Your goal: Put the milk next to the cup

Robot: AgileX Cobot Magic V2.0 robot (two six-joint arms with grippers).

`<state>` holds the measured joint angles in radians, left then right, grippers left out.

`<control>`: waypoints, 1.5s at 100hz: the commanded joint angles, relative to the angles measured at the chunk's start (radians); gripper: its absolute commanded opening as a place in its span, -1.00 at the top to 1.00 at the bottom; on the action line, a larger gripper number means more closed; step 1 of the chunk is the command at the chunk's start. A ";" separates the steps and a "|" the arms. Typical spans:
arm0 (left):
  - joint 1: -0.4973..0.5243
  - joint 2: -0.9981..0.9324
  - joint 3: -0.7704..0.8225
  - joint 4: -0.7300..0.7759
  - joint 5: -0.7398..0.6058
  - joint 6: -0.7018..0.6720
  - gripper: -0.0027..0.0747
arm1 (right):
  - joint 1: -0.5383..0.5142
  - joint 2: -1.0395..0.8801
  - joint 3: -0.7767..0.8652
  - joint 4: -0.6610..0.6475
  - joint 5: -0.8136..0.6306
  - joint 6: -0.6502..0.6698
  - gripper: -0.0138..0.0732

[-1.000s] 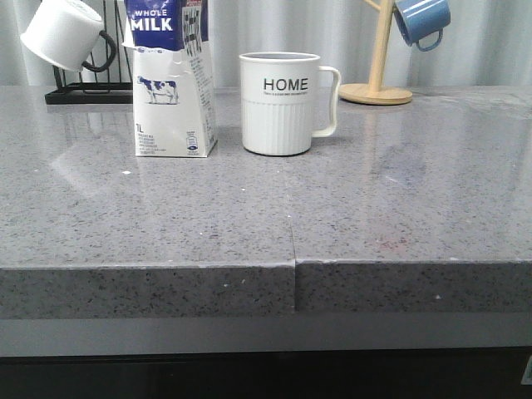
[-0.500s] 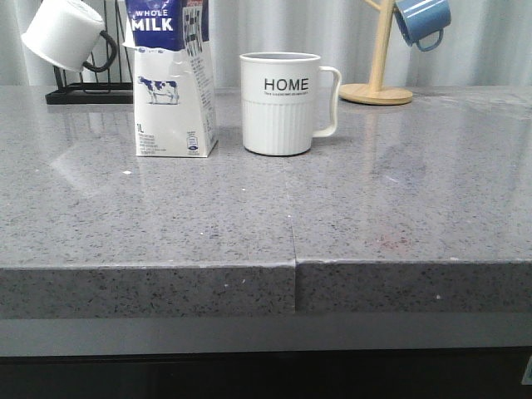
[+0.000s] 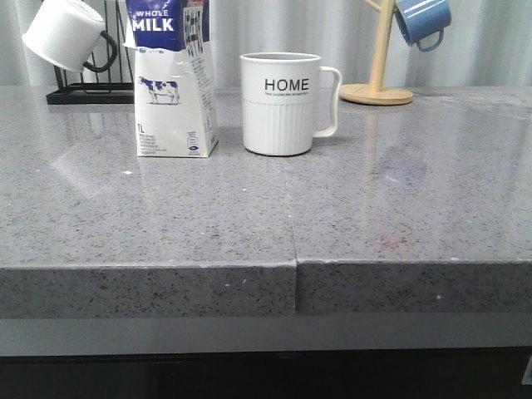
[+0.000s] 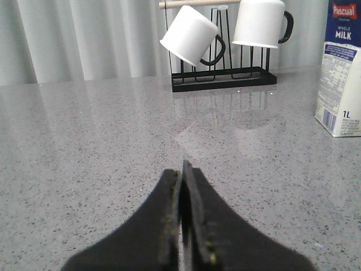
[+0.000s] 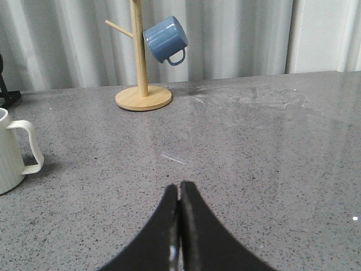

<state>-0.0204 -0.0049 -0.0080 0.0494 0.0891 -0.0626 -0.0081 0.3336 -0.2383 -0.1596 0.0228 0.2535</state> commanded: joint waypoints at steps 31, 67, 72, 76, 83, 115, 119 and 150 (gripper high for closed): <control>0.003 -0.032 0.052 0.004 -0.100 -0.003 0.98 | -0.005 0.002 -0.027 -0.012 -0.072 0.000 0.96; 0.003 -0.032 0.052 0.004 -0.100 -0.003 0.98 | -0.005 0.002 -0.027 -0.012 -0.072 0.000 0.96; 0.003 -0.032 0.052 0.004 -0.100 -0.003 0.99 | -0.005 0.002 -0.027 -0.012 -0.072 0.000 0.96; 0.003 -0.032 0.052 0.004 -0.100 -0.003 0.99 | -0.005 0.002 -0.027 -0.012 -0.072 0.000 0.96; 0.003 -0.032 0.052 0.004 -0.100 -0.003 0.98 | -0.005 0.002 -0.025 -0.012 -0.072 0.000 0.96; 0.003 -0.032 0.052 0.004 -0.100 -0.003 0.98 | -0.007 -0.009 0.068 0.104 -0.125 -0.092 0.96; 0.003 -0.032 0.052 0.004 -0.100 -0.003 0.98 | -0.005 -0.026 0.092 0.125 -0.130 -0.122 0.96; 0.003 -0.032 0.052 0.004 -0.100 -0.003 0.99 | 0.031 -0.294 0.228 0.171 -0.130 -0.254 0.96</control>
<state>-0.0204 -0.0049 -0.0080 0.0537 0.0767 -0.0626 0.0116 0.0948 -0.0236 0.0000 -0.0210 0.0237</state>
